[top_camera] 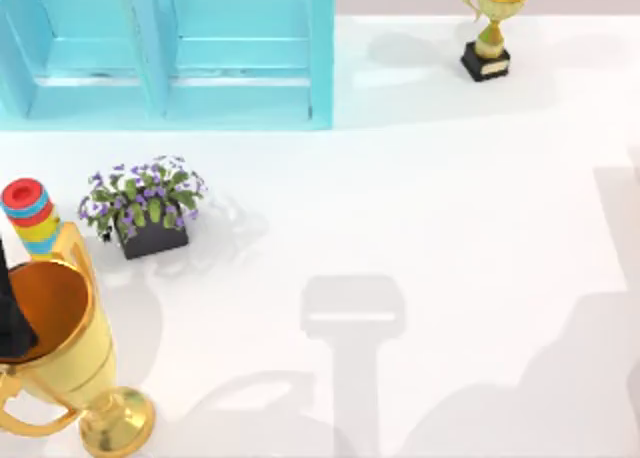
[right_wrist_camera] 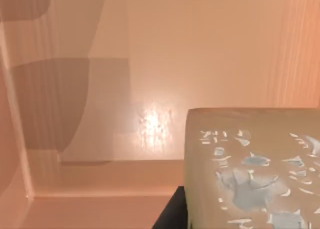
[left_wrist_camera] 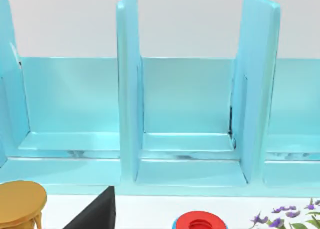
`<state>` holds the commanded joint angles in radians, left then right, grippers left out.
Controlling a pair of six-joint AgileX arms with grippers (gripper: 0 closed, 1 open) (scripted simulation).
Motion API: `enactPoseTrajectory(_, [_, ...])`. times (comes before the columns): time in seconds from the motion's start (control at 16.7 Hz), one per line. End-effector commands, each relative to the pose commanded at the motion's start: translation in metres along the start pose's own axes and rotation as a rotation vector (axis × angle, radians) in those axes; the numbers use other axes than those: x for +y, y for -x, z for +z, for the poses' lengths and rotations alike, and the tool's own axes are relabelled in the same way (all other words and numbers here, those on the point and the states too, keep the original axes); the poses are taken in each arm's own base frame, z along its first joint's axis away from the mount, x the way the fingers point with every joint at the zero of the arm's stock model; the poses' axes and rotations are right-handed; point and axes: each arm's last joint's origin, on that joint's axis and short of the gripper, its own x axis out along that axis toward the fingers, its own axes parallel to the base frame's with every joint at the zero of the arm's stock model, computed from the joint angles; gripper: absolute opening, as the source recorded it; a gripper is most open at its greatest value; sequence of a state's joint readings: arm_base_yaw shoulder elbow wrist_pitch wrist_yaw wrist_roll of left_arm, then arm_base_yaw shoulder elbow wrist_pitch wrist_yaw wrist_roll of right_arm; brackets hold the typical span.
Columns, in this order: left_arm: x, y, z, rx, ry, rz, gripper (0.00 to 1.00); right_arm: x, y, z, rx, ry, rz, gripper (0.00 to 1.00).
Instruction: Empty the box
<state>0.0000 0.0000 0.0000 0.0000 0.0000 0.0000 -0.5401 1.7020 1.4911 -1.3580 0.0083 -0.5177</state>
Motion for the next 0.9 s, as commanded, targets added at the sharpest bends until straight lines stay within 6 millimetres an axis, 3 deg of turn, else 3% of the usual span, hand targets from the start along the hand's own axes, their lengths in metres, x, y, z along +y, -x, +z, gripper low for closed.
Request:
enactPoseTrajectory(0.12, [0.0, 0.0, 0.0, 0.0, 0.0, 0.0, 1.0, 0.015, -0.003, 0.025, 0.003, 0.002, -0.002, 0.0])
enactPoseTrajectory(0.24, [0.0, 0.0, 0.0, 0.0, 0.0, 0.0, 1.0, 0.043, -0.007, 0.058, 0.005, 0.013, -0.005, 0.0])
enactPoseTrajectory(0.48, [0.0, 0.0, 0.0, 0.0, 0.0, 0.0, 1.0, 0.134, -0.025, 0.12, 0.008, 0.048, -0.012, 0.0])
enactPoseTrajectory(0.72, [0.0, 0.0, 0.0, 0.0, 0.0, 0.0, 1.0, 0.225, -0.051, 0.154, 0.004, 0.057, -0.013, 0.0])
enactPoseTrajectory(0.9, [0.0, 0.0, 0.0, 0.0, 0.0, 0.0, 1.0, 0.263, -0.07, 0.169, -0.001, 0.028, -0.004, 0.0])
